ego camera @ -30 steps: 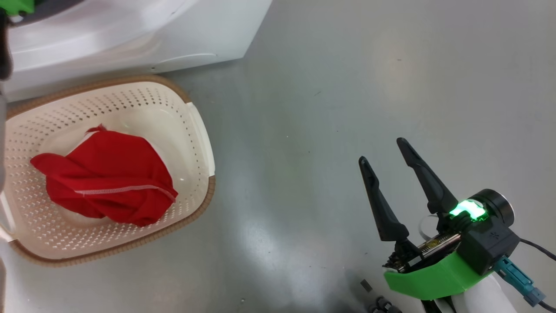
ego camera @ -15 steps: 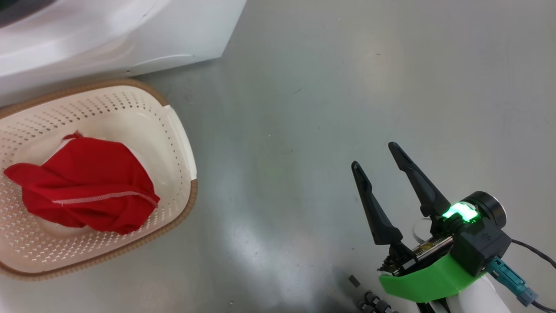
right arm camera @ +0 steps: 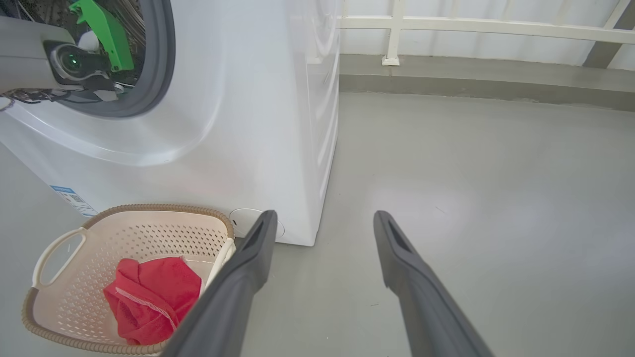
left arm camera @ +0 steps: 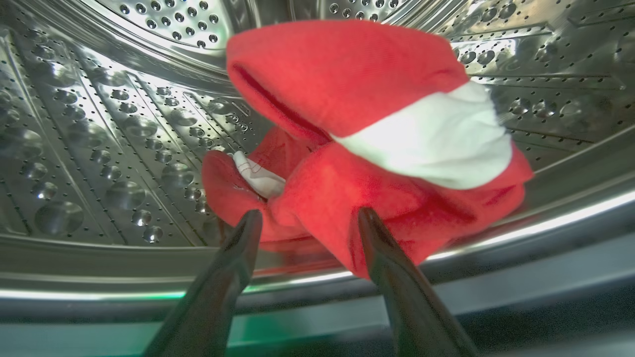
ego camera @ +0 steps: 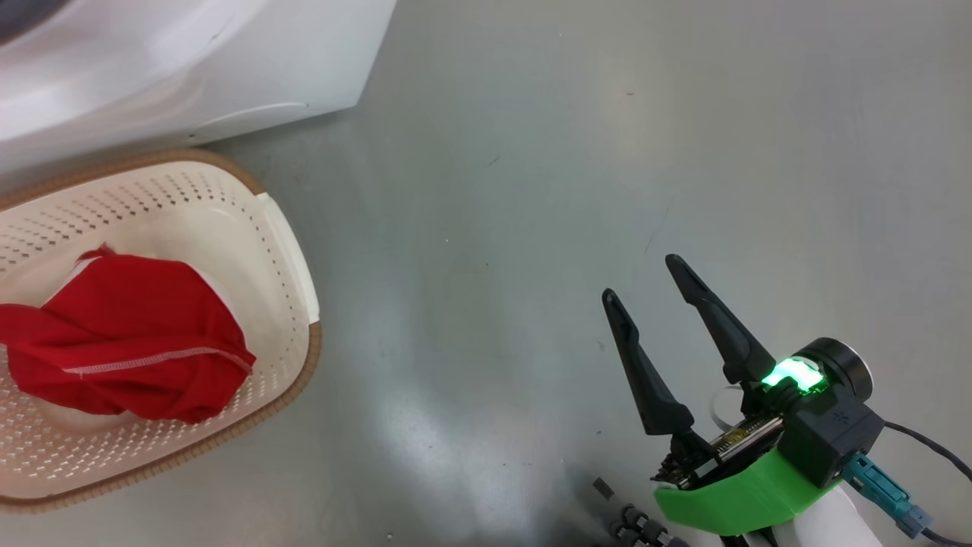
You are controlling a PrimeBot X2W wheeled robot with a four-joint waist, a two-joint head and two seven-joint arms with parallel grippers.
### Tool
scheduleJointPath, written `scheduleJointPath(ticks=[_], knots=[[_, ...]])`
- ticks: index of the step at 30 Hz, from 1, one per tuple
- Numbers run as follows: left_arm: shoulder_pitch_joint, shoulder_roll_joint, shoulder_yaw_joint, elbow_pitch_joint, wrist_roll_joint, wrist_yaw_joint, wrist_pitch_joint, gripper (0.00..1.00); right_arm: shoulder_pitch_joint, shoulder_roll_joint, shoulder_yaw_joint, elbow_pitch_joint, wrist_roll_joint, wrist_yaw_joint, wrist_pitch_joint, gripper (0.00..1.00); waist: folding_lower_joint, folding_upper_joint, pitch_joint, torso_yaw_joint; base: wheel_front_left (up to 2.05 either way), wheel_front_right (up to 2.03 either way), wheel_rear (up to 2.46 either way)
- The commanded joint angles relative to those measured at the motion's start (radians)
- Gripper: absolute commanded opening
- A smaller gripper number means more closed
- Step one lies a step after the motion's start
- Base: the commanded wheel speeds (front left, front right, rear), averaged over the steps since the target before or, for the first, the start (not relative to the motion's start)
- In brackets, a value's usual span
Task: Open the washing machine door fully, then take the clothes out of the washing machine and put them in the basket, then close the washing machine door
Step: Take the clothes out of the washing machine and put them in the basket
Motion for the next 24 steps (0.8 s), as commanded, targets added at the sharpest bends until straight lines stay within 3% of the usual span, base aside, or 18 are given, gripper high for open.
scheduleJointPath(ticks=[1,15,16,17,18,24], knots=[[-0.024,0.045,0.002,-0.012,0.009,0.007,-0.001,1.0,0.02,-0.012,0.026,-0.022,0.014,0.006,-0.006,1.0,0.0,-0.0001,0.003,-0.005,0.0,0.0,0.0],[-0.042,0.065,-0.032,0.025,0.03,0.018,-0.025,1.0,0.02,-0.012,0.037,-0.015,0.024,0.006,-0.006,1.0,0.0,-0.0001,0.002,-0.026,0.0,0.0,0.0],[-0.043,0.066,-0.035,0.027,0.032,0.017,-0.027,0.49,0.02,-0.012,0.037,-0.014,0.025,0.006,-0.006,1.0,0.0,-0.0001,0.003,-0.026,0.0,0.0,0.0],[-0.044,0.067,-0.036,0.028,0.032,0.018,-0.032,0.08,0.019,-0.012,0.038,-0.013,0.025,0.006,-0.006,1.0,0.0,-0.0001,0.003,-0.027,0.0,0.0,0.0],[-0.044,0.067,-0.039,0.028,0.033,0.015,-0.036,0.0,0.019,-0.012,0.039,-0.012,0.026,0.006,-0.006,1.0,0.0,-0.0001,0.002,-0.028,0.0,0.0,0.0],[-0.049,0.069,-0.049,0.027,0.038,0.007,-0.07,0.0,0.018,-0.012,0.039,-0.009,0.024,0.006,-0.006,1.0,0.0,-0.0001,0.003,-0.026,0.0,0.0,0.0]])
